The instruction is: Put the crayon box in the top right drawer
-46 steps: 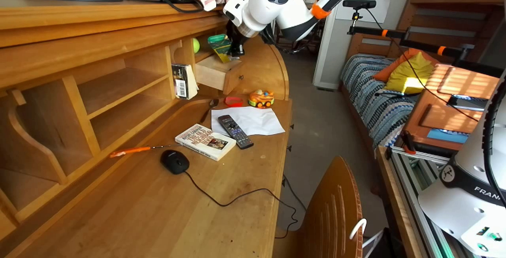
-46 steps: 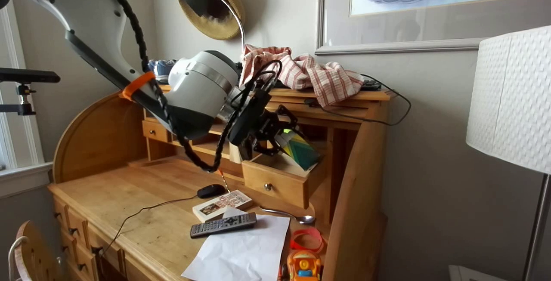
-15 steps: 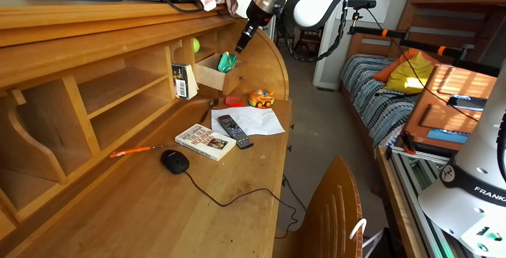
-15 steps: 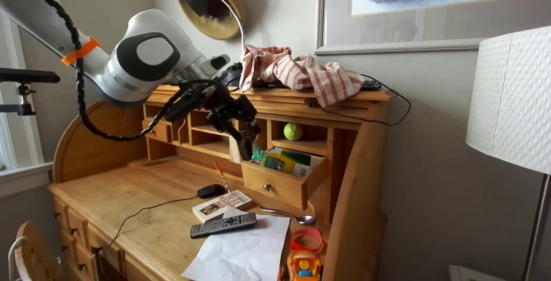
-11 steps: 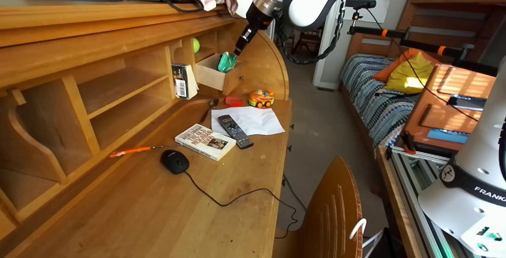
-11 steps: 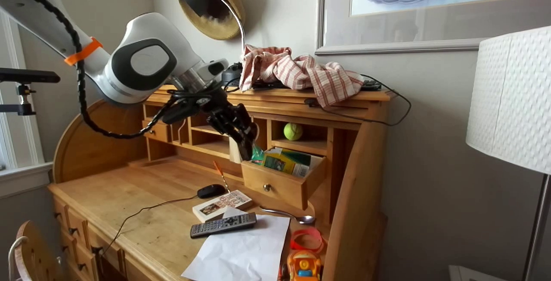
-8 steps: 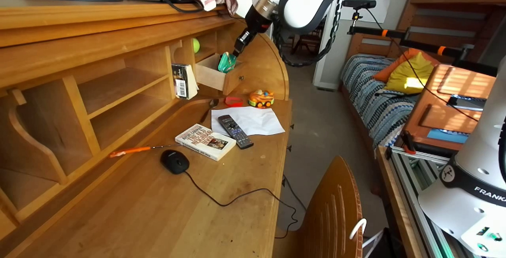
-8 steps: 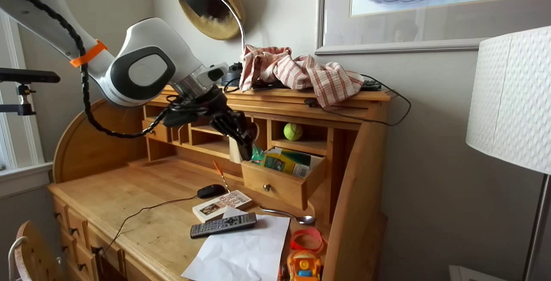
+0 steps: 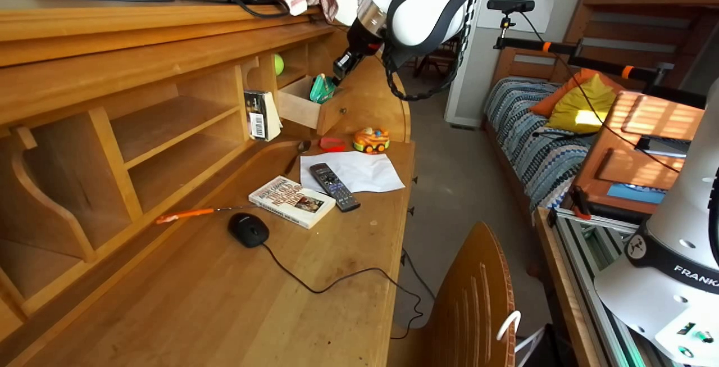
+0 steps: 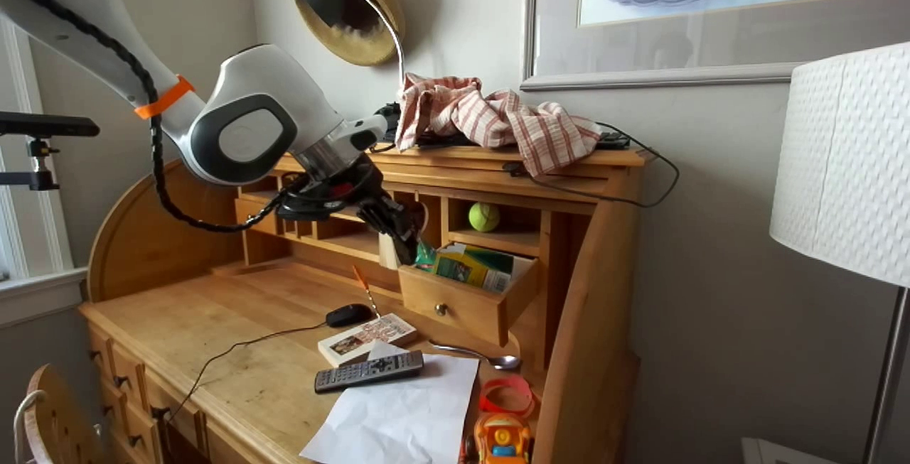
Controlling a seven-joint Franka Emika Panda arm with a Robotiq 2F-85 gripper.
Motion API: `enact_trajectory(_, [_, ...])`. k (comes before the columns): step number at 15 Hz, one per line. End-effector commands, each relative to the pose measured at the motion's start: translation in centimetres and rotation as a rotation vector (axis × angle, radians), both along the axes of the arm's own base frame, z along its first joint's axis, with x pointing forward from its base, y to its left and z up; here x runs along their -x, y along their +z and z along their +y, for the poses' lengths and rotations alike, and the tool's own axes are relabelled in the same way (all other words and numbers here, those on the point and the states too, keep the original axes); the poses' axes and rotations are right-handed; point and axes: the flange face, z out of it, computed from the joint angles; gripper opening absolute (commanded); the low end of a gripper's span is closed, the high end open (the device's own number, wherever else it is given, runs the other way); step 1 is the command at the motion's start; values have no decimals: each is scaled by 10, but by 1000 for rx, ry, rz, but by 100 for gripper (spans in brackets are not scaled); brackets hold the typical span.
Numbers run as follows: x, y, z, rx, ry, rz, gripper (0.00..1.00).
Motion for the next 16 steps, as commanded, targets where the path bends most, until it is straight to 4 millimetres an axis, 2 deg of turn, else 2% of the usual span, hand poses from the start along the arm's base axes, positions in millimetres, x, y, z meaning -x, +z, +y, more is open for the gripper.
enact_trajectory(1, [-24, -18, -11, -20, -23, -31, 0])
enact_trajectory(6, [-64, -43, -19, -70, -51, -16, 0])
enact_trajectory(10, [-84, -44, -28, -41, -86, -43, 0])
enact_trajectory(13, [-87, -39, -17, -56, -45, -21, 0])
enact_trajectory(16, [-72, -33, -6, -66, 6, 22, 0])
